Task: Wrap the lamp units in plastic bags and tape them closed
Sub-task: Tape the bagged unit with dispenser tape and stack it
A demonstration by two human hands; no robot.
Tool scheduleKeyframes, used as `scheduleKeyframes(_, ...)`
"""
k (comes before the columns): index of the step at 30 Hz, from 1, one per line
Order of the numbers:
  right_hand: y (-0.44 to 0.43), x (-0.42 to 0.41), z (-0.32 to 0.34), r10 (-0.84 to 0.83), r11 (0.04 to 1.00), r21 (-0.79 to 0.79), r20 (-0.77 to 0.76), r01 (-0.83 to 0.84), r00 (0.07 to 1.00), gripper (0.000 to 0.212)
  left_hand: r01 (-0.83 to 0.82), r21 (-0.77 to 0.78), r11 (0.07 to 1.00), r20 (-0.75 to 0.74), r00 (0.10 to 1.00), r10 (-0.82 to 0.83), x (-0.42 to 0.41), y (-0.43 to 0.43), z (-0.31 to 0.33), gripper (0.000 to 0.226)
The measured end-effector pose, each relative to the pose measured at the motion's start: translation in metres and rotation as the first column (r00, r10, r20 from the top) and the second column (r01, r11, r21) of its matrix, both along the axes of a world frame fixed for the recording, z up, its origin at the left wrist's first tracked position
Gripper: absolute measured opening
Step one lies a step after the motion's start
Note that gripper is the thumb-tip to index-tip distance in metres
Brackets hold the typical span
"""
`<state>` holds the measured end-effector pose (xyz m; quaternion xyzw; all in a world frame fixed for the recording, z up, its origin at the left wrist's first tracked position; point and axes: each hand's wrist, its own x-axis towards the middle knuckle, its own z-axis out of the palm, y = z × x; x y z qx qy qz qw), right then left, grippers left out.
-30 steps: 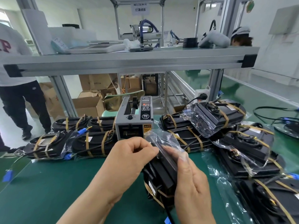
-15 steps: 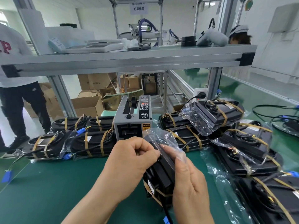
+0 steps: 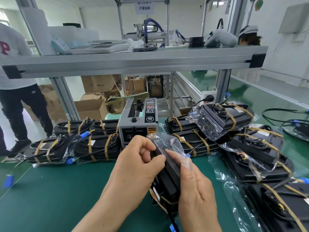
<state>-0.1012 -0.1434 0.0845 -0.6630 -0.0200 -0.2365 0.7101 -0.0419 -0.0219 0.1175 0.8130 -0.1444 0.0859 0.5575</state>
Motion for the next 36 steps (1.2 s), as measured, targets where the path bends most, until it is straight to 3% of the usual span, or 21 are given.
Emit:
scheduleKeyframes(7,0.000,0.000,-0.002,-0.011,0.999,-0.035,-0.003,0.011,1.000,0.044,-0.012,0.033,0.999,0.045,0.999,0.010,0.004,0.001,-0.006,0.009)
scheduleKeyframes(12,0.000,0.000,0.000,-0.047,0.998,-0.046,0.011,0.048,0.999,0.035,0.052,0.045,0.998,0.027,0.998,-0.053,0.005,0.004,-0.005,0.026)
scheduleKeyframes(20,-0.005,-0.002,-0.002,-0.041,0.999,0.008,-0.049,0.041,0.998,0.035,0.215,0.095,0.972,-0.066,0.976,-0.210,0.017,0.010,0.015,0.031)
scheduleKeyframes(28,-0.008,-0.006,-0.003,-0.048,0.993,0.111,-0.010,0.049,0.999,0.037,-0.009,-0.139,0.990,-0.062,0.998,0.001,0.010,-0.008,-0.004,0.026)
scheduleKeyframes(36,0.002,0.013,-0.014,-0.089,0.994,0.069,0.136,0.081,0.987,0.043,0.019,-0.048,0.999,0.086,0.996,-0.015,0.013,-0.004,0.009,0.027)
